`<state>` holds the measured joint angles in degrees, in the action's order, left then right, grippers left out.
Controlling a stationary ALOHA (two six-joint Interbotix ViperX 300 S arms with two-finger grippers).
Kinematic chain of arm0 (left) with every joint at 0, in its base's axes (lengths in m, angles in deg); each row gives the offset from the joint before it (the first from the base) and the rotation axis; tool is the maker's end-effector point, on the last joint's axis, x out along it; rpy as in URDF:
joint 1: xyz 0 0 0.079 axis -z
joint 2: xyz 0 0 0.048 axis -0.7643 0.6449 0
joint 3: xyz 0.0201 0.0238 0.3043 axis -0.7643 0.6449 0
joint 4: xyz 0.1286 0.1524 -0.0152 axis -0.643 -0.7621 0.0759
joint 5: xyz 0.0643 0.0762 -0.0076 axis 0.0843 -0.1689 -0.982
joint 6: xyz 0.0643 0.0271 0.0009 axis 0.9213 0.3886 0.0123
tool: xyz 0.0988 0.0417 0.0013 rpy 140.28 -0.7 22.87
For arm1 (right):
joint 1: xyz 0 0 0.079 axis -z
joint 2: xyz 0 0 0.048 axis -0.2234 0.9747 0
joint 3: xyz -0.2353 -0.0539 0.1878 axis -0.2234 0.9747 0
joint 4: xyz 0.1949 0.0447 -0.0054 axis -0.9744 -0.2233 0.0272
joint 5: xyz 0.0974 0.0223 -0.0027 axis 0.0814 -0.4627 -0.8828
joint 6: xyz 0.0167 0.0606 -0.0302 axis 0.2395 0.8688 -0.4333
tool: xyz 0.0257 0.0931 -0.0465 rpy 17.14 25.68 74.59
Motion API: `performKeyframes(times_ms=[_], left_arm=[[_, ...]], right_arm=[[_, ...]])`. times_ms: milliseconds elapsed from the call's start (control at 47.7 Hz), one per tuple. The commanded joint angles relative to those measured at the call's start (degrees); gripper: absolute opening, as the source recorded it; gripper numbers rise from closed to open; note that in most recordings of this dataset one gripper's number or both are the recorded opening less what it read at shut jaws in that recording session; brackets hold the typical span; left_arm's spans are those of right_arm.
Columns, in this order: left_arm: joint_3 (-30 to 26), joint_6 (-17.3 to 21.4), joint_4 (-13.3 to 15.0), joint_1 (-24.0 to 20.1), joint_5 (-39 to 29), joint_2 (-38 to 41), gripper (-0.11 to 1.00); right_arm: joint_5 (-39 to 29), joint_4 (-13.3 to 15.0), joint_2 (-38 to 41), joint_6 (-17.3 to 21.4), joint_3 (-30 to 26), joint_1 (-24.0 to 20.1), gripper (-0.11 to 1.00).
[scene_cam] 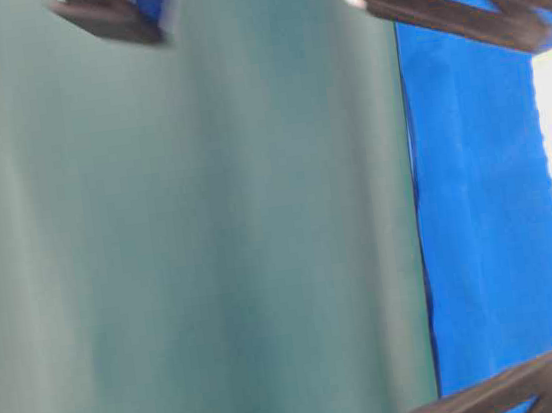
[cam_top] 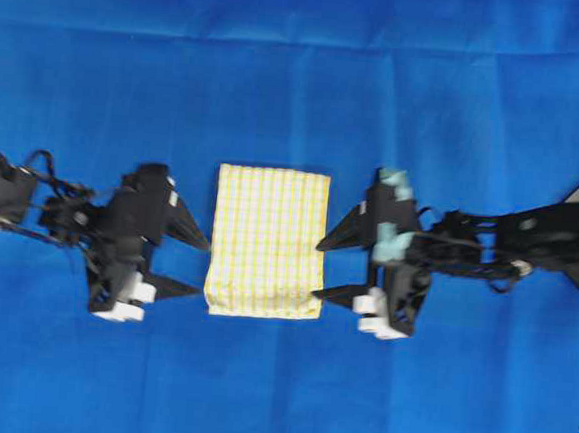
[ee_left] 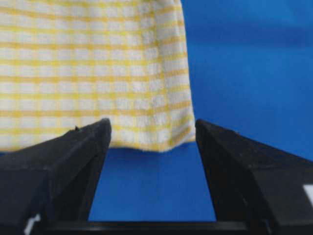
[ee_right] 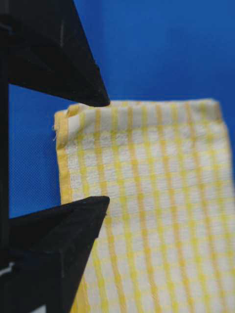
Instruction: Fold the yellow towel.
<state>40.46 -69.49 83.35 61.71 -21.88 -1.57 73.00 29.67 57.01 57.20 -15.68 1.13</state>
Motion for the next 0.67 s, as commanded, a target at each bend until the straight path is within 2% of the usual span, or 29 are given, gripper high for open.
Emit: performKeyframes(times_ms=[0,335,650], left_arm=[[1.0,0.0,-0.2,-0.4,-0.7,-5.6,0.59],[11.0,-0.1,-0.2,-0.5,2.2,-21.5,0.59],[19.2,0.3,-0.7,-1.8,2.2,-38.5,0.59]], right_arm=[[0.4,0.5,-5.9,-0.6,1.6,1.0,0.73],[-0.4,0.6,-26.5,-4.7,12.6,3.3,0.73],[-4.7,1.8,-43.9,-8.8,19.3,3.4,0.73]])
